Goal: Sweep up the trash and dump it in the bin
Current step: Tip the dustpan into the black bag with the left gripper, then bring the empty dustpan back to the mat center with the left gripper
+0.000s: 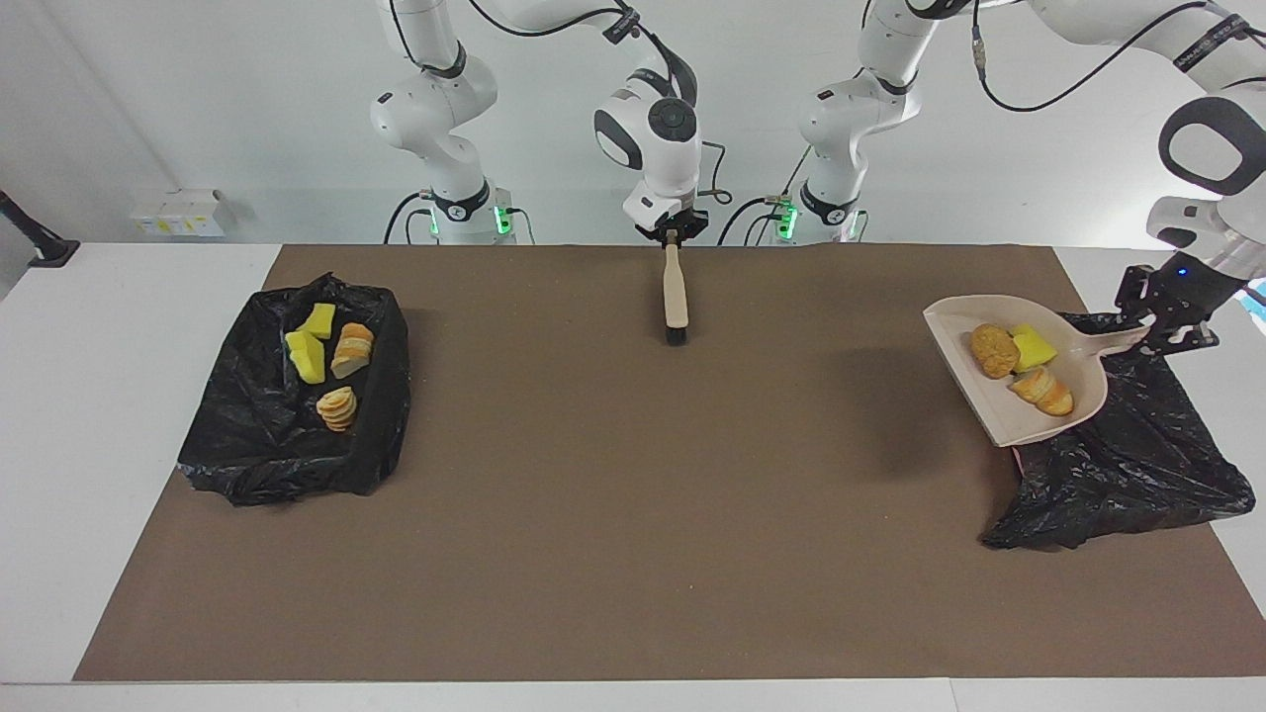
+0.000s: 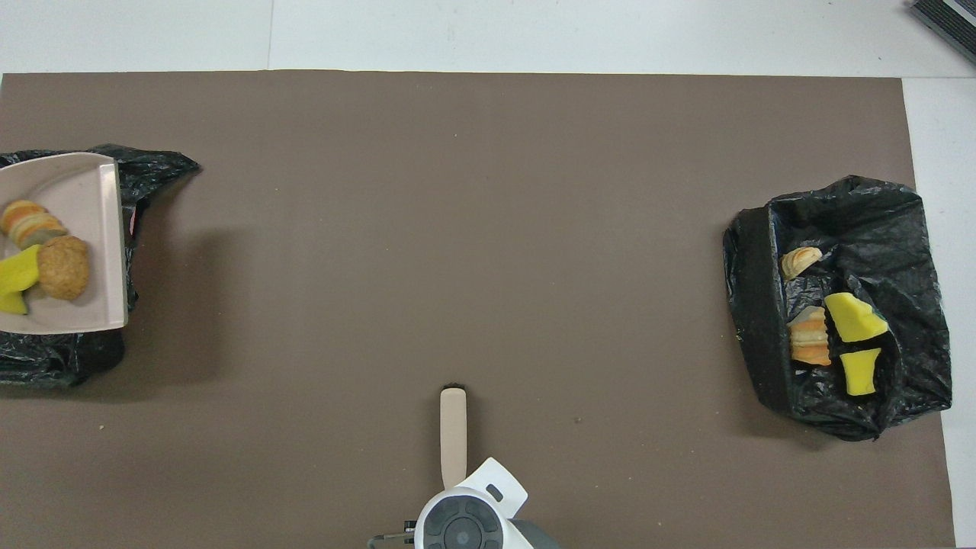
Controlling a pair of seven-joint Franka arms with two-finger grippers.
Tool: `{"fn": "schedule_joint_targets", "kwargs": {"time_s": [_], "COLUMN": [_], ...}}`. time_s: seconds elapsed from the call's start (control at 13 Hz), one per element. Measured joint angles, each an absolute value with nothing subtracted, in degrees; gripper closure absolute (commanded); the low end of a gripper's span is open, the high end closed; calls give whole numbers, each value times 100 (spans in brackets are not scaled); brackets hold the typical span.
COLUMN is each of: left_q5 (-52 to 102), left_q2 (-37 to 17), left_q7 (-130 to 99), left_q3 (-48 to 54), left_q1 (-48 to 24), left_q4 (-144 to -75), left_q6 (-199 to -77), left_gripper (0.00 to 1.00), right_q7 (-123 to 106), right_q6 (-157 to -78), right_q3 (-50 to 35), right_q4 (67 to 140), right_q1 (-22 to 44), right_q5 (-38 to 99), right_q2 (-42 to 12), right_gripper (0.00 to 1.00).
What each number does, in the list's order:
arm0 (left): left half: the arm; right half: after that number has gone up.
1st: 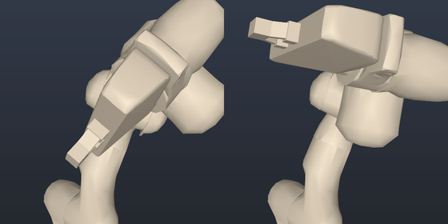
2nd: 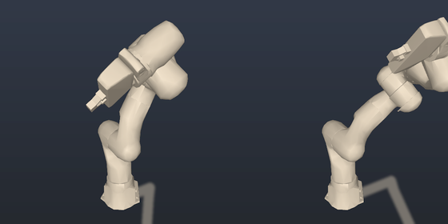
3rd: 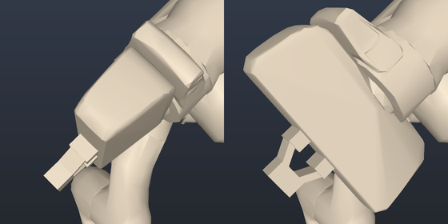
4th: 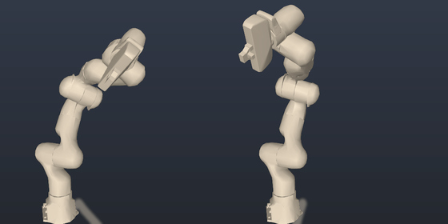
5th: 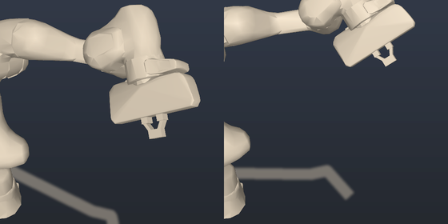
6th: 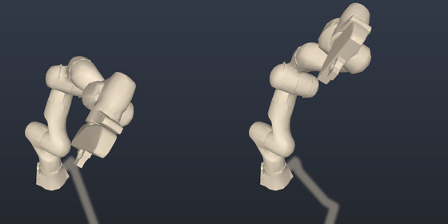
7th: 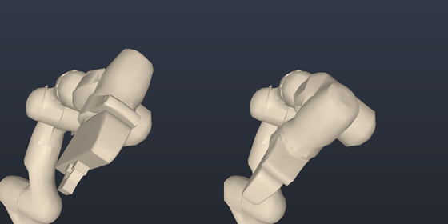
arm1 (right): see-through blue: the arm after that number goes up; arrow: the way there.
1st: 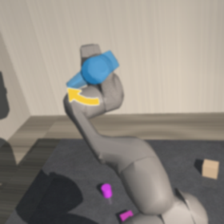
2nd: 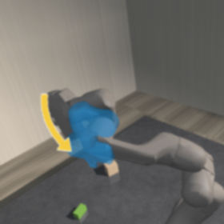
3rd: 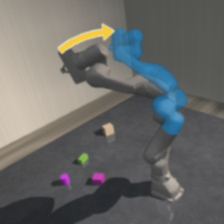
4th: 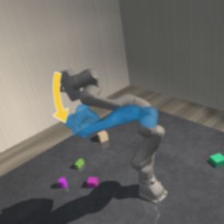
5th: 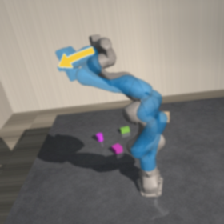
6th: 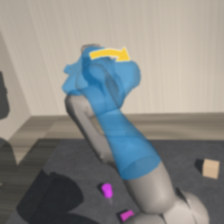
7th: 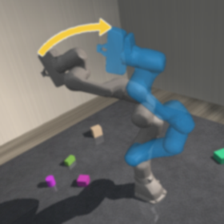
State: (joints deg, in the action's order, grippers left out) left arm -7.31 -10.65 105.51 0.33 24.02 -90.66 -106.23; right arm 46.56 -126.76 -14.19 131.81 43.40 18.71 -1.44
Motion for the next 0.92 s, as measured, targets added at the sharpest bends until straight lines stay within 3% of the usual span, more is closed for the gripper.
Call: {"fn": "schedule_joint_targets", "kwargs": {"time_s": [0.08,0.46,0.69,0.77,0.84,0.92], "left_q5": [-1050,-2903,-3911,-4209,-4432,-4721], "left_q2": [-1114,-1256,-1261,-1252,-1231,-1196], "left_q7": [10573,10162,9930,9859,9708,9490], "left_q3": [27,64,121,124,129,138], "left_q1": [2545,2678,2626,2603,2568,2520], "left_q4": [-8981,-8993,-9187,-9232,-9274,-9331], "left_q6": [-10783,-11855,-12245,-12303,-12316,-12319], "left_gripper": [100,100,100,100,100,100], "right_q7": [4656,4647,4630,4552,4470,4394], "right_q6": [-12675,-12673,-12671,-12654,-12594,-12511], "right_q3": [-1419,-1399,-1334,-1319,-1304,-1296], "right_q4": [13174,12968,12743,12721,12717,12713], "right_q1": [4340,4330,4069,3867,3622,3340], "right_q5": [1873,1869,1855,1827,1761,1650], "right_q2": [-144,-146,-36,56,166,280], "right_gripper": [54,53,45,29,21,0]}}
